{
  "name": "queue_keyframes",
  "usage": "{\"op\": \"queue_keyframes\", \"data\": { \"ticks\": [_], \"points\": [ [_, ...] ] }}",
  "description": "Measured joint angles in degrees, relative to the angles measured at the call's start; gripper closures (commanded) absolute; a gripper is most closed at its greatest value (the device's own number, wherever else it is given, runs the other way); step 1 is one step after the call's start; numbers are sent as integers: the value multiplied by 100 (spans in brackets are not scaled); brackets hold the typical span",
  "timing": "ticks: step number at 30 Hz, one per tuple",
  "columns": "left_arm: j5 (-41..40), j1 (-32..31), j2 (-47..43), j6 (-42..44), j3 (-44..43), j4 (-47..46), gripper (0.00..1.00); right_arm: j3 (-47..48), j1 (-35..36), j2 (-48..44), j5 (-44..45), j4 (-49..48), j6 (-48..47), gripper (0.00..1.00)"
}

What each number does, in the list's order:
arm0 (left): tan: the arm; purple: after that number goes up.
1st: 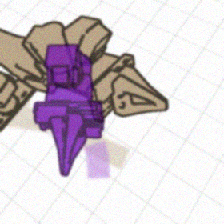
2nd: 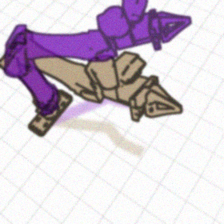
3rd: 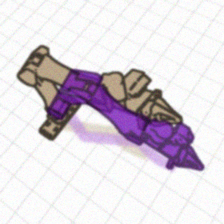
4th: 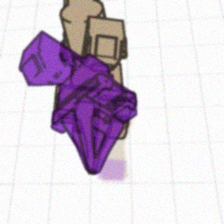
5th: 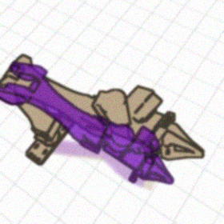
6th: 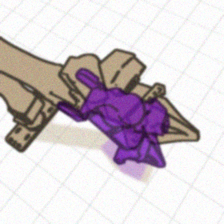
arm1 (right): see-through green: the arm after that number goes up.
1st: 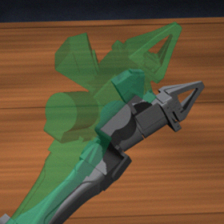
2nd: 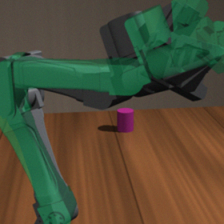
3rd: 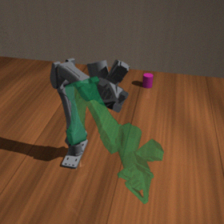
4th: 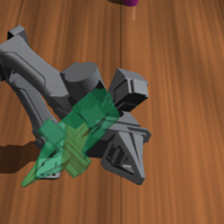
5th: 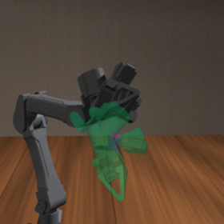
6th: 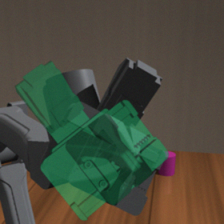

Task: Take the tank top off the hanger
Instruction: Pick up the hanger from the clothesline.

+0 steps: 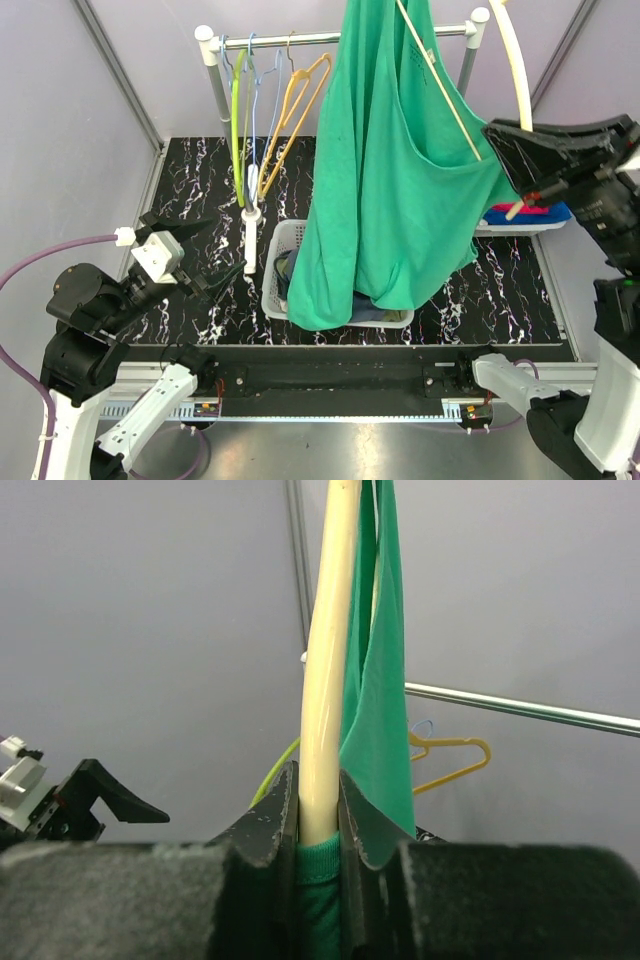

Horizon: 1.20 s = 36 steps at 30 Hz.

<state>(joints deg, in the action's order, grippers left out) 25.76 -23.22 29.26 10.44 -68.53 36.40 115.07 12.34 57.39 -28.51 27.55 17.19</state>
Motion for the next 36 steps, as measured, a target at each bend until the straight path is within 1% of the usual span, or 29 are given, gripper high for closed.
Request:
{"op": "queue_keyframes", "data": {
  "ticks": [4,10,16,21,25,30,33,36],
  "points": [
    [2,0,0,2,0,0,2,111,-2,321,140,-37,-2,100],
    [0,0,-2,2,0,2,2,584,-2,789,144,-35,17,100],
    [0,0,-4,2,0,4,2,542,-2,763,20,-66,79,100],
    [2,0,-39,2,0,17,2,-227,-2,293,-446,-310,232,100],
    [15,0,-46,2,0,33,2,-1274,-2,-302,-973,-457,330,100],
    [94,0,-37,2,-9,50,2,-2435,-2,-1016,-1515,-369,341,100],
    [111,0,-20,2,-42,81,2,-2922,-2,-1287,-1718,-251,297,100],
    [136,2,7,2,-114,107,2,-3228,0,-1475,-1921,107,153,100]
  ]
}}
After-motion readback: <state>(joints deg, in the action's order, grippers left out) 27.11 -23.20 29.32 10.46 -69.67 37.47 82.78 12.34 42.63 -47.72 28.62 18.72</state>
